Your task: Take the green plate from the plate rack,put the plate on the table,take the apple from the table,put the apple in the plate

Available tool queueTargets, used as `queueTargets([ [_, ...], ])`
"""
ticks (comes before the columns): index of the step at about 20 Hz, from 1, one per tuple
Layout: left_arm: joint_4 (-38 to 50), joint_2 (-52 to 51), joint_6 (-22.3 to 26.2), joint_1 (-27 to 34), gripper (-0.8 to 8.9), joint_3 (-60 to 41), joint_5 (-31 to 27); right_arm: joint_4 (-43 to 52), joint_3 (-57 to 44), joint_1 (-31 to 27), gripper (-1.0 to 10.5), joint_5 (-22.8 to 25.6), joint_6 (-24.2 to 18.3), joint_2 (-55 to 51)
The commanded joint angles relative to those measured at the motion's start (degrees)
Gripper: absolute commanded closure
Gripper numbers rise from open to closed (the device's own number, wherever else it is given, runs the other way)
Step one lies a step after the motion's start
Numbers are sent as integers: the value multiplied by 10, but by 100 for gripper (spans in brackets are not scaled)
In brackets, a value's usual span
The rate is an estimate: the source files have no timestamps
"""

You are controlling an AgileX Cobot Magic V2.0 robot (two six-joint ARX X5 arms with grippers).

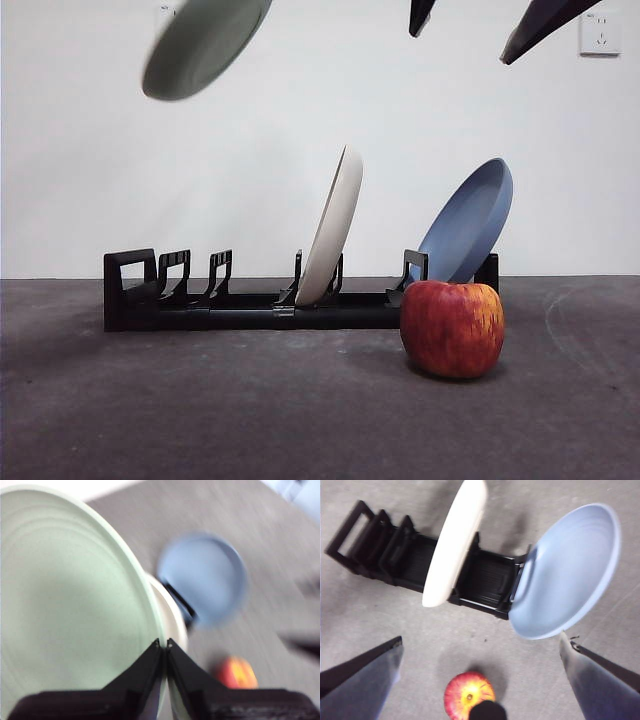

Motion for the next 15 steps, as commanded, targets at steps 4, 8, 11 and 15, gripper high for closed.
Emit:
queueTargets([
  [4,-16,-80,30,-70,822,-25,-5,-59,45,-23,227,13,-27,2],
  [8,-16,-199,26,-156,822,-168,-112,-132,101,-49,227,17,-38,2],
  [11,-16,-294,-13,-211,822,-325,-158,-166,123,-56,227,16,-38,2],
  [15,42,-381,-98,-281,822,-531,-243,-191,126,-56,227,12,-38,2],
])
